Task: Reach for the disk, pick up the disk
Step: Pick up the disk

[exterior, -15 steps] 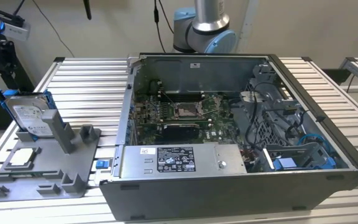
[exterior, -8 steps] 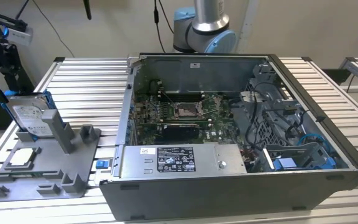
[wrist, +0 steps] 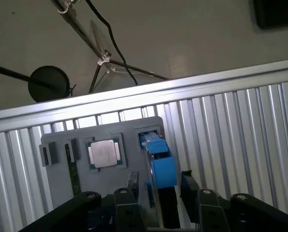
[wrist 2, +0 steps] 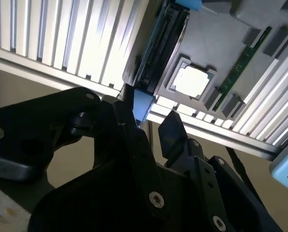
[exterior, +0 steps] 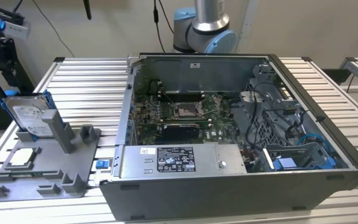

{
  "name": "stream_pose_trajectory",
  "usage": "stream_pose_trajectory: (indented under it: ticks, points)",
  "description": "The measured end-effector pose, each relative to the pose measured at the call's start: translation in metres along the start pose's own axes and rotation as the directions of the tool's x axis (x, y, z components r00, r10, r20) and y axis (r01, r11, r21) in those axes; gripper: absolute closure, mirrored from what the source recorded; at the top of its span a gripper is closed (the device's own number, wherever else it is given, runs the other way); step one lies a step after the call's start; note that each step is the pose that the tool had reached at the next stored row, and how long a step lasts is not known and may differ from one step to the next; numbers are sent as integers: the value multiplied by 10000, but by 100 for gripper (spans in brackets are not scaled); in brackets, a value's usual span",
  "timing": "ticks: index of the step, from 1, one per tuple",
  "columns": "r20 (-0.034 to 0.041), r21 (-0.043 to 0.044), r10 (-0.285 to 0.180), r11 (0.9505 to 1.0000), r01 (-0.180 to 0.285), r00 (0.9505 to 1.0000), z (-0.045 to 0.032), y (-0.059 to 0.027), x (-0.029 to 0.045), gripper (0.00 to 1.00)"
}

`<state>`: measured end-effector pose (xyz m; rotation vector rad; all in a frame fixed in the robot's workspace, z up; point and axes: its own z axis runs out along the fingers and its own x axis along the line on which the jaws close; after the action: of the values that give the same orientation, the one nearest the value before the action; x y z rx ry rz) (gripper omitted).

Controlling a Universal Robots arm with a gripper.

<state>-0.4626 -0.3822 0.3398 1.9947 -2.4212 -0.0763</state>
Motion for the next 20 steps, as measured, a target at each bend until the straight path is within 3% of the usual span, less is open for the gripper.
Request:
stream_pose_trajectory:
  ticks: [7,15,20]
  points:
    - [19,88,-40,10000,40,10000,8,8,-36,0]
    - [28,96,-39,9999,39,10000,15,8,-39,0]
    - [70,86,-41,10000,40,10000,75,14,-58,0]
